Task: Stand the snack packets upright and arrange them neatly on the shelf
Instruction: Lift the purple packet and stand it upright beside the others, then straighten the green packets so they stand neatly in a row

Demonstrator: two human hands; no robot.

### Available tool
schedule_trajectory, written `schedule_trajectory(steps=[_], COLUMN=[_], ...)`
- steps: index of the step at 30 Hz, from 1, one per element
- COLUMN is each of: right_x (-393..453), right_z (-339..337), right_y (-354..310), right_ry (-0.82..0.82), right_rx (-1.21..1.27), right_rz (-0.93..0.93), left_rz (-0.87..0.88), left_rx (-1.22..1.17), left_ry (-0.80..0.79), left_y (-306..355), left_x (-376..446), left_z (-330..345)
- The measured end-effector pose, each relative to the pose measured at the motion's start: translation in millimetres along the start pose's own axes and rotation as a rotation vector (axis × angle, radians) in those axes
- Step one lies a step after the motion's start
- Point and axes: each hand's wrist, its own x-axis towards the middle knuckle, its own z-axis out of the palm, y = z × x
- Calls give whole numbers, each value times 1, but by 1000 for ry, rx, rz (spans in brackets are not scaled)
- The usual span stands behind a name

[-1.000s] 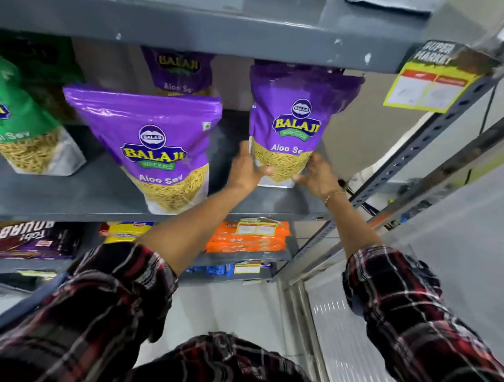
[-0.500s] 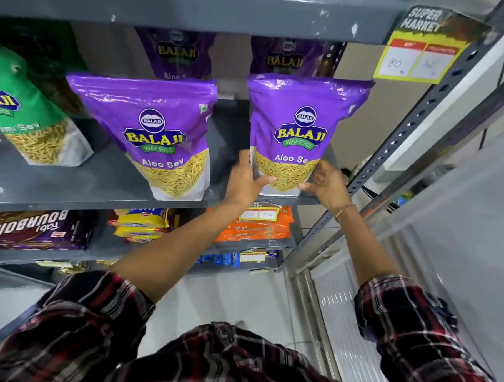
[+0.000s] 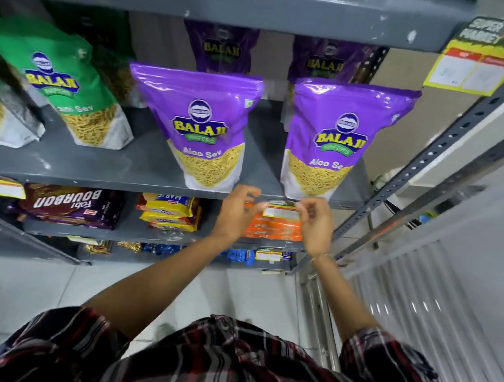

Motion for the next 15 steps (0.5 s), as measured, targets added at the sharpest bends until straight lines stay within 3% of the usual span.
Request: schedule_trajectory(steps=[5, 9, 12, 15], right_x=[-37, -50, -54, -40], right_z=[103, 184, 240, 287], right_y=[-63, -125, -172, -211], right_ry=[-393, -610, -617, -504], right_rx=[125, 175, 199, 221], right_rz=[-49, -112, -124, -86], left_rz=[-149, -145, -126, -100], left_rx=[39, 18, -2, -20], left_ry=[172, 296, 340, 428], left_y=[-58, -86, -103, -121], left_x=[-20, -11, 8, 30], left_z=[-97, -184, -250, -315])
